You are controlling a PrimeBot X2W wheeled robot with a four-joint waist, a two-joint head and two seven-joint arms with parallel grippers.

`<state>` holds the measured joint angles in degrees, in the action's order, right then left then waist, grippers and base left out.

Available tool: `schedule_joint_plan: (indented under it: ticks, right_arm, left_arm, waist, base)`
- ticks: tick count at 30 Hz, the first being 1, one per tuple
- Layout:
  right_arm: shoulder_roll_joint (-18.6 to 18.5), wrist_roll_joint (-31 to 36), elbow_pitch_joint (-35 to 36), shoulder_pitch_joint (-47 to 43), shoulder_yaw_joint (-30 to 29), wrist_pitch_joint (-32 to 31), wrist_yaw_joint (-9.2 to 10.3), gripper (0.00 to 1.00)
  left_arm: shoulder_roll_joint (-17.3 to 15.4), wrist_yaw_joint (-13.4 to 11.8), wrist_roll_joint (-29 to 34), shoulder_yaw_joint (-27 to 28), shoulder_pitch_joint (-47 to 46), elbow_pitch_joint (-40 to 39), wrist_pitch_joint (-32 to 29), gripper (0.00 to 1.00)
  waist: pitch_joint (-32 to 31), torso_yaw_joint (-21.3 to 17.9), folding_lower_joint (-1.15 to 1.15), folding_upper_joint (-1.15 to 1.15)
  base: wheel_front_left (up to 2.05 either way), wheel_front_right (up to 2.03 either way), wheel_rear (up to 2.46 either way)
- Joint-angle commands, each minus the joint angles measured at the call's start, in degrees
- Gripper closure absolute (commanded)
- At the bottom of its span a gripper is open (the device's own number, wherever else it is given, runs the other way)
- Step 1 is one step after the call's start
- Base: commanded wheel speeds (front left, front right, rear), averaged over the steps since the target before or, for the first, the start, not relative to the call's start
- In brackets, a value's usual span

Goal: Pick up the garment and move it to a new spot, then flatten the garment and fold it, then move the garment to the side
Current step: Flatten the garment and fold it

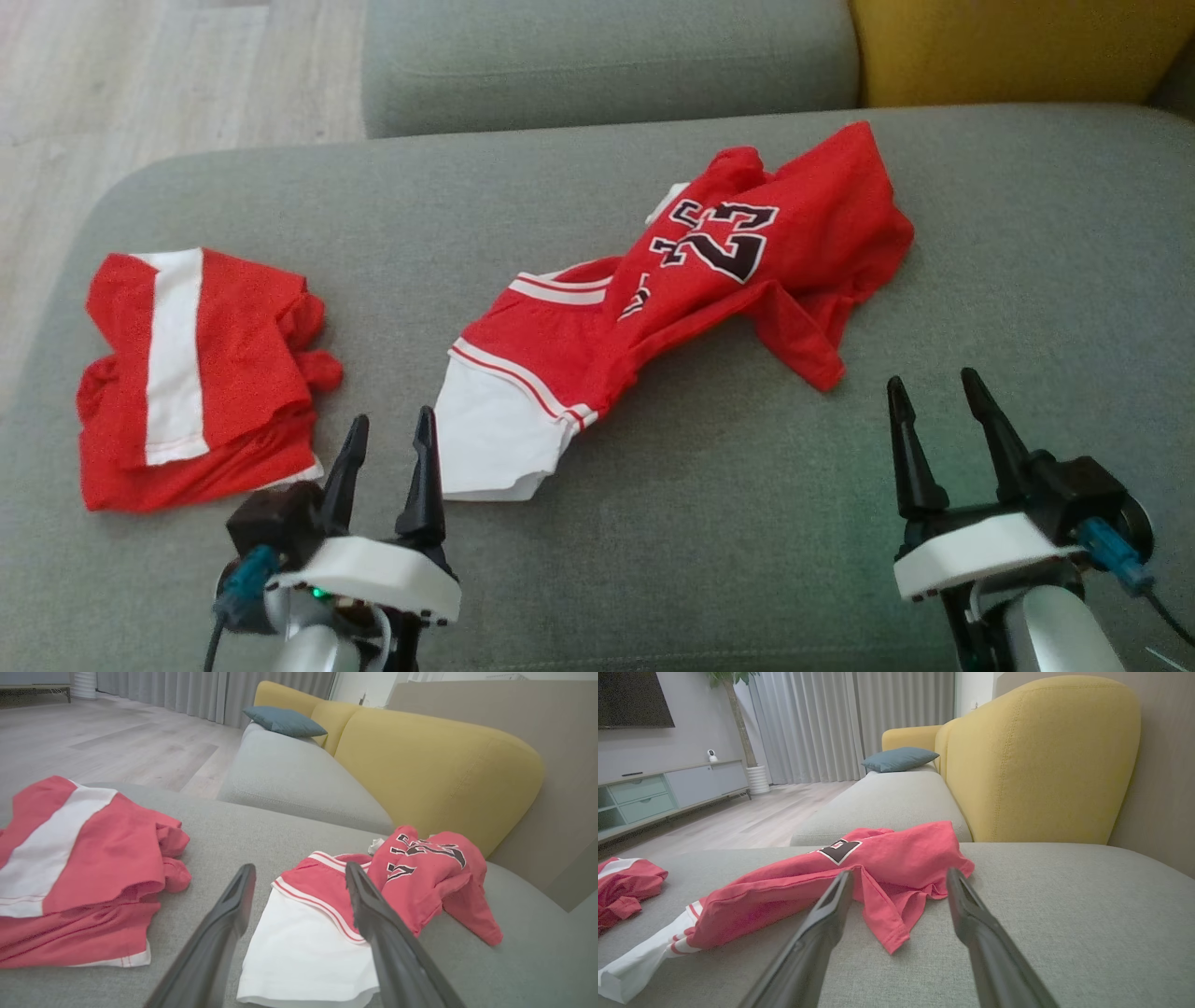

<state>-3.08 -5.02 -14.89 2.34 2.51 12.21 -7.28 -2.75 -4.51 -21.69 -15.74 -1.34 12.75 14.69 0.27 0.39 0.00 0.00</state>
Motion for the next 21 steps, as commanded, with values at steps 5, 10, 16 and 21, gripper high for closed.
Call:
schedule_joint_plan:
  ticks: [5,10,16,21]
  right_arm:
    - [0.2,-1.3,3.3,2.7,1.3,0.9,-0.21,0.0]
    - [0.2,-1.3,3.5,3.1,0.9,0.5,-0.21,0.0]
    - [0.2,-1.3,3.7,3.7,0.7,0.3,-0.21,0.0]
    - [0.2,-1.7,3.2,3.8,0.5,0.3,-0.21,0.0]
  left_arm:
    - [-0.1,0.0,1.3,1.6,-3.4,2.4,0.3,0.0]
    - [-0.9,-1.8,3.7,1.2,-5.9,12.5,-0.6,0.0]
    - [-2.0,-2.8,4.7,0.8,-9.8,22.9,-2.6,0.0]
    - [-2.2,-2.8,4.3,1.2,-11.7,27.6,-1.7,0.0]
  waist:
    - [1.7,-1.8,0.0,0.0]
    - [2.9,-3.1,0.0,0.0]
    - [4.4,-4.8,0.0,0.0]
    - [4.9,-5.6,0.0,0.0]
  base:
    - [0.0,0.0,0.0]
    - [0.0,0.0,0.0]
    - [0.0,0.0,0.0]
    - [0.0,0.0,0.0]
